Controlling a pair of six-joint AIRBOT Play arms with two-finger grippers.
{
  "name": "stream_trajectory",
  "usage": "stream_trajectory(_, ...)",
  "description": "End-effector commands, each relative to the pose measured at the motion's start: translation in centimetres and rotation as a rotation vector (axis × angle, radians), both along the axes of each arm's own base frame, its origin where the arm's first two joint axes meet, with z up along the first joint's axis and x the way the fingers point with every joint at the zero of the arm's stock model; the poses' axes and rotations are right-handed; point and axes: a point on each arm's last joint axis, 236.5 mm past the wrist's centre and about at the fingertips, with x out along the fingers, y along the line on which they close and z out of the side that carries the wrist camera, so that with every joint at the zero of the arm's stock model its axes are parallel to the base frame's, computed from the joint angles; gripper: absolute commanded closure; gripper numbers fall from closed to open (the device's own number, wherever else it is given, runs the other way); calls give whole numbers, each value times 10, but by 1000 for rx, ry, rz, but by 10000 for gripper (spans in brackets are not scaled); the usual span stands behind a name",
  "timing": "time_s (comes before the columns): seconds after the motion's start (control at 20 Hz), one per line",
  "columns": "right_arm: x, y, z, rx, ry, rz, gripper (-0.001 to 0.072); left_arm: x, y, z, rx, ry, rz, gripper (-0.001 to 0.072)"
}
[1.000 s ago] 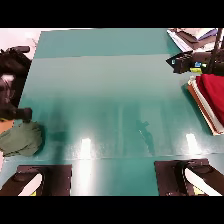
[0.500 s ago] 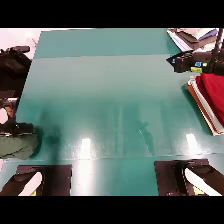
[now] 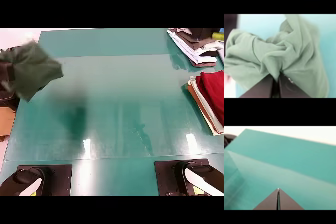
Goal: Fold the shirts.
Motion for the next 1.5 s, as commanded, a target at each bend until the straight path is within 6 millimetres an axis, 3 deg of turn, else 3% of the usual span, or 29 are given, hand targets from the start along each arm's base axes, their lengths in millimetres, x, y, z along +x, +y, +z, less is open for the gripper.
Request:
stream_trajectory(0.0,4,3,31,-13,-46,20,691,1,-80,40,-37,-122,-224,682)
stream_trajectory(0.1,5,6,39,-29,-48,38,691,18,-129,-5,23,-12,-311,682)
stream_trajectory(0.2,6,8,46,-41,-48,51,691,31,-182,-63,76,116,-395,679)
stream_trajectory(0.35,8,9,50,-52,-52,59,691,30,-265,-141,80,257,-575,660)
stream_trajectory(0.45,8,8,47,-50,-48,55,692,33,-301,-159,-19,283,-628,68)
stream_trajectory(0.5,8,8,44,-50,-41,54,692,38,-306,-160,-32,279,-623,49)
stream_trajectory(0.6,8,7,36,-52,-22,54,692,60,-291,-146,-38,242,-577,49)
stream_trajectory(0.7,8,5,33,-54,-9,53,691,96,-248,-139,-86,238,-448,49)
stream_trajectory(0.8,7,6,30,-59,3,59,691,131,-187,-158,-188,319,-262,49)
stream_trajectory(0.9,5,7,27,-64,15,66,691,148,-150,-197,-371,465,-142,49)
stream_trajectory(0.95,4,8,25,-68,25,71,691,149,-145,-217,-474,541,-123,49)
stream_trajectory(1.05,2,9,21,-75,43,80,691,143,-154,-256,-592,660,-151,49)
stream_trajectory(1.25,-2,10,12,-78,83,90,691,128,-186,-328,-553,787,-174,49)
stream_trajectory(1.35,-5,6,-7,-83,164,96,691,130,-195,-348,-509,780,-170,51)
stream_trajectory(1.45,-5,-6,-44,-78,279,76,691,135,-194,-354,-502,766,-141,53)
